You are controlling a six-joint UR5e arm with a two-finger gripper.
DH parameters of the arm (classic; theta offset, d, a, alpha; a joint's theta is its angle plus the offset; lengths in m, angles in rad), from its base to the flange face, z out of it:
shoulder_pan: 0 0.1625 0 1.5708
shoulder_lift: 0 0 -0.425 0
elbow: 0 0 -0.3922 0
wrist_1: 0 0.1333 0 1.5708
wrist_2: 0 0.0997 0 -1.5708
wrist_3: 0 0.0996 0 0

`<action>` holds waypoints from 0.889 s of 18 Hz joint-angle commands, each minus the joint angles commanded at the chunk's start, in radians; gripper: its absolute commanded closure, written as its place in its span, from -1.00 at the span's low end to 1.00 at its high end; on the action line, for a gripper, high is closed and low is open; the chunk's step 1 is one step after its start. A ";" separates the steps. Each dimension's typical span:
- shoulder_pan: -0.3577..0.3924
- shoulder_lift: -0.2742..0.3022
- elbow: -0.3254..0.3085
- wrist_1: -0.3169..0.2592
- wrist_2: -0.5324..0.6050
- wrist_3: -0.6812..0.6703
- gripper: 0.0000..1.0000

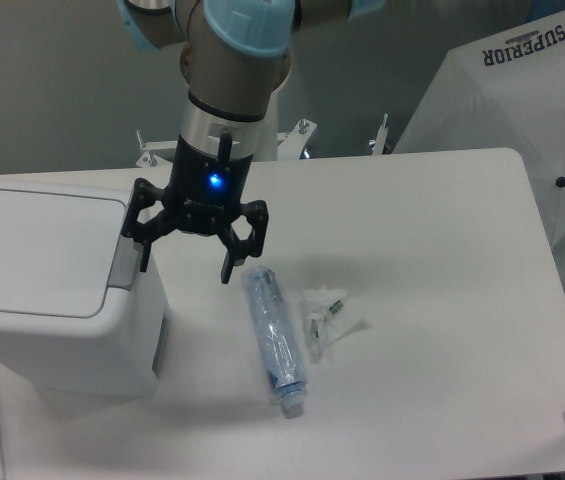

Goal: Open the trash can
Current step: 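Push the gripper finger against the lid edge to flip it open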

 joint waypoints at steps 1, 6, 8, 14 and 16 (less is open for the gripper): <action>0.000 0.000 0.000 0.000 0.000 0.002 -1.00; 0.000 0.000 -0.005 0.002 0.000 0.003 -1.00; -0.005 0.000 -0.005 0.002 0.000 0.003 -1.00; -0.006 0.000 -0.008 0.000 0.000 0.003 -1.00; -0.006 0.000 -0.011 0.000 0.000 0.003 -1.00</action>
